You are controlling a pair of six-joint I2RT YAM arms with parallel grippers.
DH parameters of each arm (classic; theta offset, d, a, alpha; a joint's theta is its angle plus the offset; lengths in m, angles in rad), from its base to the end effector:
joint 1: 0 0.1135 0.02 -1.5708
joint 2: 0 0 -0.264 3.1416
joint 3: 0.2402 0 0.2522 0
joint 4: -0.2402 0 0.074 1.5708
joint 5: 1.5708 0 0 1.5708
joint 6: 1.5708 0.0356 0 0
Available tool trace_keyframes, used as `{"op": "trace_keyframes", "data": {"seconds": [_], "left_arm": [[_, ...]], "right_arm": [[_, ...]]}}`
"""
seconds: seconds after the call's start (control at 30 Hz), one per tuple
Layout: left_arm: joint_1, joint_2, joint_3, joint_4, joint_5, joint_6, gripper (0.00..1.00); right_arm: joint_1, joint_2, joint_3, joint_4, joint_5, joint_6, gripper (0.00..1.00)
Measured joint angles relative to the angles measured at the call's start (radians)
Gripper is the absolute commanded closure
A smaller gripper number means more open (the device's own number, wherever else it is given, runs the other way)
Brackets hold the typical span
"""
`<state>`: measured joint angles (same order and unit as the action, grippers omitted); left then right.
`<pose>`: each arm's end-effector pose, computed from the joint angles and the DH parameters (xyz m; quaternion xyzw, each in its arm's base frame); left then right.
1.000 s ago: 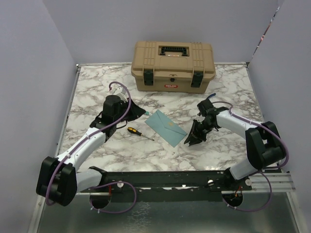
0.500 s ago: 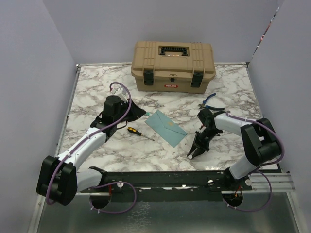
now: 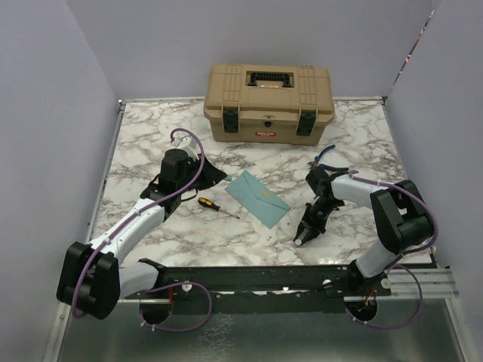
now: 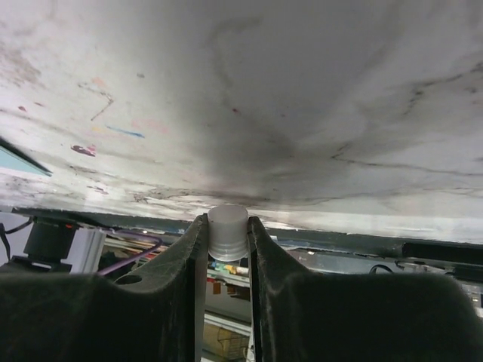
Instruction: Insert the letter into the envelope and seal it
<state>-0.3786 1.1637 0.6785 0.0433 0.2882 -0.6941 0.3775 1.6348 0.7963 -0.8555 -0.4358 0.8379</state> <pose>0.2359 -0.1047 0.2485 -0.0555 0.8378 -0.3748 0.3931 0.2103 0.0996 0.1294 -0.2353 -0.9458 -0.1428 0.1725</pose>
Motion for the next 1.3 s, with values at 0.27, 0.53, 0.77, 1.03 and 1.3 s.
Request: {"op": "trace_keyframes", "data": {"seconds": [0.27, 0.53, 0.77, 1.03, 1.3], "left_arm": [[0.000, 0.000, 0.000, 0.000, 0.000, 0.000, 1.00], [0.000, 0.000, 0.000, 0.000, 0.001, 0.000, 1.00], [0.000, 0.000, 0.000, 0.000, 0.009, 0.000, 1.00], [0.000, 0.009, 0.000, 0.000, 0.023, 0.000, 1.00], [0.000, 0.009, -0.012, 0.017, 0.024, 0.000, 1.00]], "right_arm": [[0.000, 0.003, -0.017, 0.031, 0.032, 0.042, 0.70], [0.000, -0.002, -0.018, 0.027, 0.050, 0.092, 0.41], [0.001, -0.070, 0.027, 0.015, 0.153, 0.064, 0.35], [0.023, -0.299, 0.069, 0.039, 0.261, -0.073, 0.34], [0.208, -0.399, -0.021, 0.064, 0.354, -0.101, 0.33]]}}
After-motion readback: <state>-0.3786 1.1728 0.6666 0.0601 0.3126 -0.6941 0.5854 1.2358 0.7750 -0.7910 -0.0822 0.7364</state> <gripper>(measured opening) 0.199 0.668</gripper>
